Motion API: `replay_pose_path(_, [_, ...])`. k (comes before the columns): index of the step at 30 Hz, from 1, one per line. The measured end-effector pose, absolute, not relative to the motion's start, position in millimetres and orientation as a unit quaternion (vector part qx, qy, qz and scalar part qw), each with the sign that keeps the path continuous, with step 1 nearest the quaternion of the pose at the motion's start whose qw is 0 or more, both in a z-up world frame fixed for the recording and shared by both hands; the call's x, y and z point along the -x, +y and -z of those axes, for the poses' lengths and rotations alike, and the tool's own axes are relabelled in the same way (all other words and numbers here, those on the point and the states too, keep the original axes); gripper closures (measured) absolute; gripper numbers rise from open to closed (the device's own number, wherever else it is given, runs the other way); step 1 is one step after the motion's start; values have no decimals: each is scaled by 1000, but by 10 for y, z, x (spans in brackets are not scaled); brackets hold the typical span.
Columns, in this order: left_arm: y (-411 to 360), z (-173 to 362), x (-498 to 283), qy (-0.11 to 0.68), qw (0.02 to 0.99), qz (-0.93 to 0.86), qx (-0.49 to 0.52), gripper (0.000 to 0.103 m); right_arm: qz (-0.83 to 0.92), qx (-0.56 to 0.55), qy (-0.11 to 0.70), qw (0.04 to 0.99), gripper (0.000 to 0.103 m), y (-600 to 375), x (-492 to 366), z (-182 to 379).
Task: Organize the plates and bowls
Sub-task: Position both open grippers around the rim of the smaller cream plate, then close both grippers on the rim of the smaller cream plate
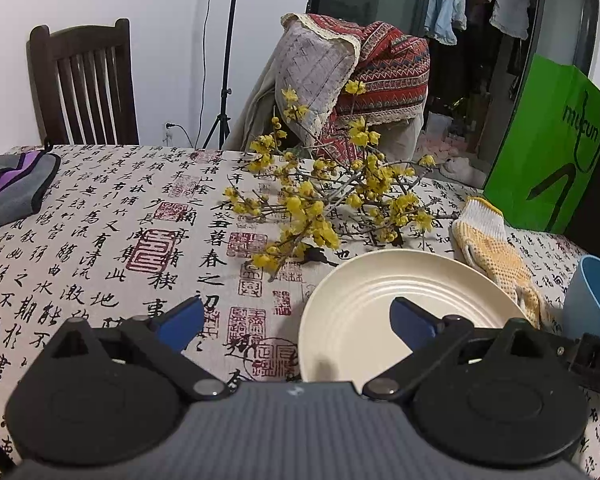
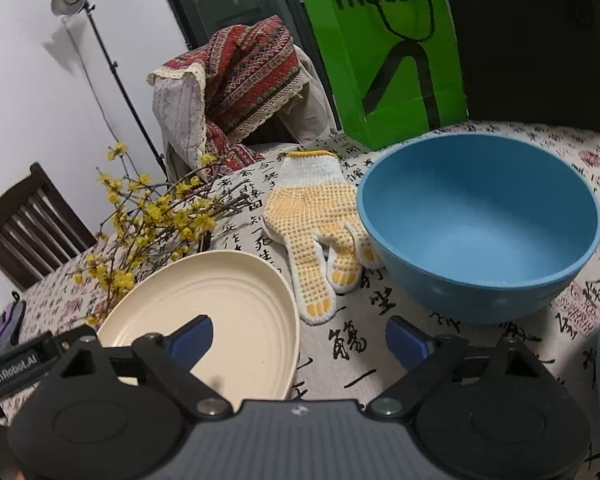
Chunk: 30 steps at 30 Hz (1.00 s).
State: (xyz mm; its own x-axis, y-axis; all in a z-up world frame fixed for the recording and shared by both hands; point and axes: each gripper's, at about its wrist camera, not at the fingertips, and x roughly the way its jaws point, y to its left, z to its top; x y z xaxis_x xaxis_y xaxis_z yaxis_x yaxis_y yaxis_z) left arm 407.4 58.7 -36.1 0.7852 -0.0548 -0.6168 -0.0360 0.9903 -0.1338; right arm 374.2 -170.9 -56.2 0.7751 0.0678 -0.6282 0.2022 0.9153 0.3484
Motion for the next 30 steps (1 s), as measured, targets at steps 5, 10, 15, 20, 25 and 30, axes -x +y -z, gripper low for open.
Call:
replay_pose_path(5, [570, 393, -4093, 336, 940, 6, 65, 15, 36, -195, 336, 921, 25, -1656, -3757, 575])
replay_pose_path(10, [590, 442, -4128, 352, 933, 7, 71, 28, 33, -182, 342, 921, 45, -1579, -3781, 581])
replay_pose_path(15, [614, 470, -4155, 361, 929, 10, 80, 40, 27, -178, 344, 921, 53, -1537, -3794, 591])
replay_pose_path(20, [622, 490, -4174, 369, 926, 11, 84, 53, 31, -177, 346, 921, 63, -1526, -3802, 603])
replay_pose_path(25, [653, 513, -4197, 379, 921, 8, 94, 63, 27, -181, 350, 919, 79, -1535, -3817, 625])
replay_pose_path(30, [713, 529, -4219, 389, 914, 8, 114, 77, 28, -188, 348, 918, 86, -1554, -3815, 636])
